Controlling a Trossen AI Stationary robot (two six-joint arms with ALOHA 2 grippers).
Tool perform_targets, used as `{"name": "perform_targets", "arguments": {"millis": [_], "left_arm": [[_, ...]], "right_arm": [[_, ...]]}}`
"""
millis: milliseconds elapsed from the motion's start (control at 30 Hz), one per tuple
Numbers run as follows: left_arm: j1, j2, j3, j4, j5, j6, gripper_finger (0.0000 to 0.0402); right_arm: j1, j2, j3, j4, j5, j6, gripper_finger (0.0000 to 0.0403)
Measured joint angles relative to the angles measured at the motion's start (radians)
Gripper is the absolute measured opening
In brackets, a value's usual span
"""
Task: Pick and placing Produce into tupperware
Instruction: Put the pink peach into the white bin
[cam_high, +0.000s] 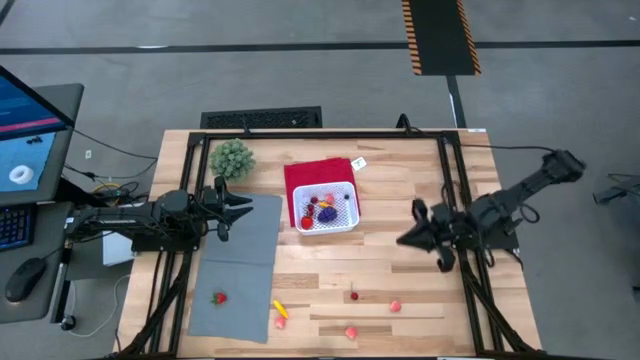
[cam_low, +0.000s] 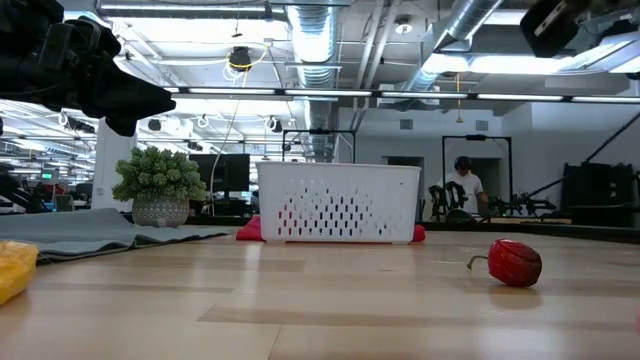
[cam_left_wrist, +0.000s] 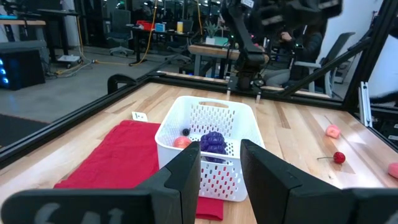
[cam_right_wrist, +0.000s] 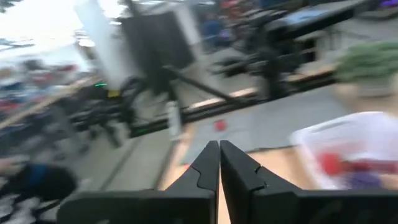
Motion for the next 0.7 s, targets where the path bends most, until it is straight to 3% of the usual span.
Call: {"name": "perform_targets", "arguments": {"millis": [267,433,533,700], "left_arm": [[0.0,0.0,0.0,0.0,0.0,0.0,0.0104],[0.0,0.0,0.0,0.0,0.0,0.0,0.0104],[0.0,0.0,0.0,0.0,0.0,0.0,0.0104],[0.0,0.0,0.0,0.0,0.0,0.0,0.0104]], "right_arm": [[0.112,0.237,-0.043,0.334,0.003,-0.024,0.0044],[0.085,0.407,-0.043,0.481,0.003,-0.007,0.0044],[0.053,0.458,0.005,0.406,0.008,0.019,0.0044],[0.059,0.558,0.196,-0.02,0.083,0.102,0.006]]}}
